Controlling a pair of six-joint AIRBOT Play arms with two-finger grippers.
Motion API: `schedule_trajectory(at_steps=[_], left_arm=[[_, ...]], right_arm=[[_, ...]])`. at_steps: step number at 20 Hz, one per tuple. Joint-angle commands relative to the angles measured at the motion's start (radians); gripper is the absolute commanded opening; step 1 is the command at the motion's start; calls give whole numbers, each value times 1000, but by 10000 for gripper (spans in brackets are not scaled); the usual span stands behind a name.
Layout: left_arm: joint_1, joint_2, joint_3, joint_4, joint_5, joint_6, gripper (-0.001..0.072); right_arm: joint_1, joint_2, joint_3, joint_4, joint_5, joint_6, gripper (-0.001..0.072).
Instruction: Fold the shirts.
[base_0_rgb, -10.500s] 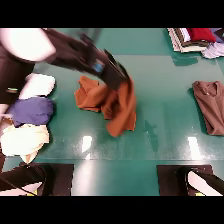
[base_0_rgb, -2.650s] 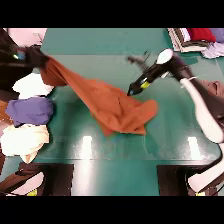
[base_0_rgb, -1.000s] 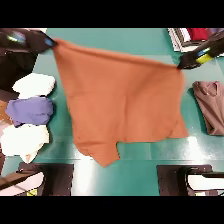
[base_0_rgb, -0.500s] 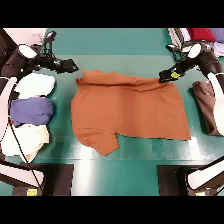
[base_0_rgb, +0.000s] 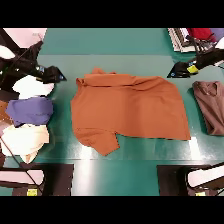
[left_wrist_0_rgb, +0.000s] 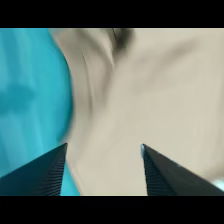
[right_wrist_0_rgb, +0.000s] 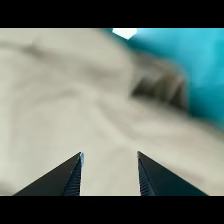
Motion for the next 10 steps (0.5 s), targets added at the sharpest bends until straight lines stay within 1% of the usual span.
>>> schedule_trajectory(at_steps=[1,4,6,8,10], left_arm=[[26,179,-275,3,-27,2,548],[26,327,-564,-3,-1,2,548],[26,392,-703,-5,44,1,547],[17,417,-787,-45,69,0,547],[-26,417,-839,-69,106,3,548]], right_arm=[[-70,156,-183,58,52,-21,401],[-115,317,-408,59,37,-36,400],[-146,408,-527,58,7,-42,401],[-176,483,-607,59,-31,-43,400],[-200,540,-654,58,-40,-43,400]])
